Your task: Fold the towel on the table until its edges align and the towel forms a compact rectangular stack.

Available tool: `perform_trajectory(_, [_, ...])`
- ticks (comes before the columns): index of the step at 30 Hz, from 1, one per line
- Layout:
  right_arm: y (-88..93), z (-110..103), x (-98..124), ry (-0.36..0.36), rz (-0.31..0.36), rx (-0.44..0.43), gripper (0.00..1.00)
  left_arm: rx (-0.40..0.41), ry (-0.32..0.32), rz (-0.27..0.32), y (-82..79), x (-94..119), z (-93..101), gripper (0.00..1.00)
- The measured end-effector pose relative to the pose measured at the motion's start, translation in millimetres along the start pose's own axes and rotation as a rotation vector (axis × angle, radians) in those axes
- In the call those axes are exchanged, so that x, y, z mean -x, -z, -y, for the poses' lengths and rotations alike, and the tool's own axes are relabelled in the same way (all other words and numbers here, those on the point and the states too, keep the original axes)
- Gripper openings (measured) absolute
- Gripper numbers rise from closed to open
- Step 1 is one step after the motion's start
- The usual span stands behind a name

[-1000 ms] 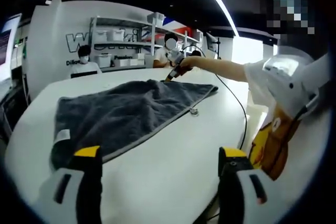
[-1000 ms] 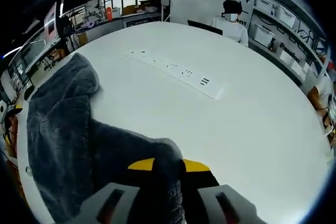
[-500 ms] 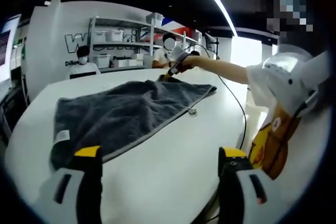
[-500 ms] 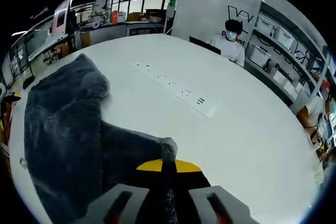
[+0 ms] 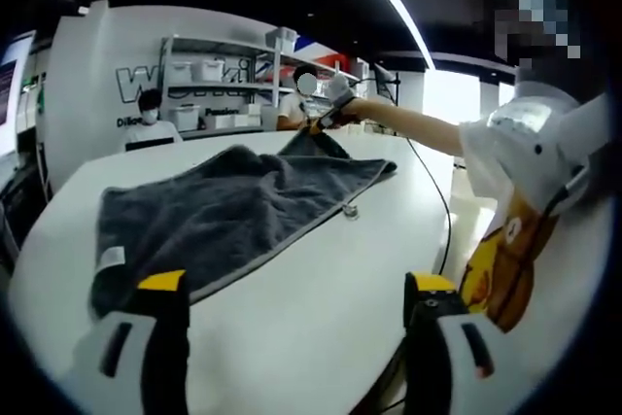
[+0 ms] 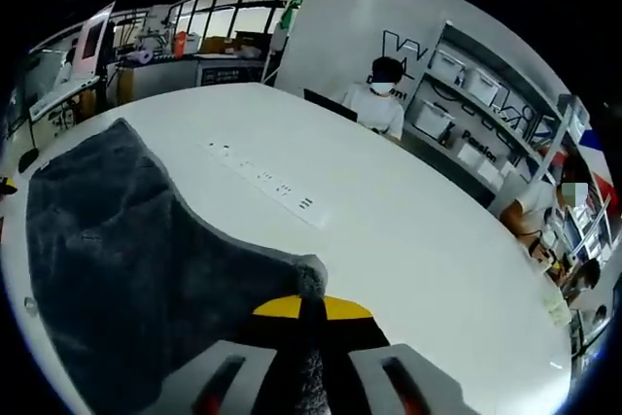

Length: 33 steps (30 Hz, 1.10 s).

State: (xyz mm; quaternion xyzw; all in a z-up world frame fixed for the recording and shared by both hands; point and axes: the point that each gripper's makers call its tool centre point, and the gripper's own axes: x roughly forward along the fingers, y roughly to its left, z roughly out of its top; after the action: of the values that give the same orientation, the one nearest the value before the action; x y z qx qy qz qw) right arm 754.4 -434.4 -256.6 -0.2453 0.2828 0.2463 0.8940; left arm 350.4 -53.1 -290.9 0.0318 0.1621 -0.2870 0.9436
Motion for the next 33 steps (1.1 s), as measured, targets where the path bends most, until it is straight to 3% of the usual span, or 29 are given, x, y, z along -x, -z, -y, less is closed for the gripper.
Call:
perform_trajectory(14, [25.8, 44, -1, 0.12, -0.054, -0.051, 0.04, 0.008, -0.013, 0.008, 2.3, 5, -2.1, 0.96])
perform_trajectory(18, [33.2, 53, -4, 0.152, -0.081, -0.032, 0.04, 0.013, -0.015, 0.014, 1.9, 5, -2.5, 0.96])
perform_trajectory(22, [40.3, 67, -7, 0.215, -0.134, 0.045, 0.04, 0.016, -0.007, 0.013, 3.1, 3, -0.3, 0.96])
perform_trajectory(33, [50.3, 78, -33, 0.231, -0.19, 0.11, 0.04, 0.02, -0.011, 0.016, 1.5, 0, -1.8, 0.96])
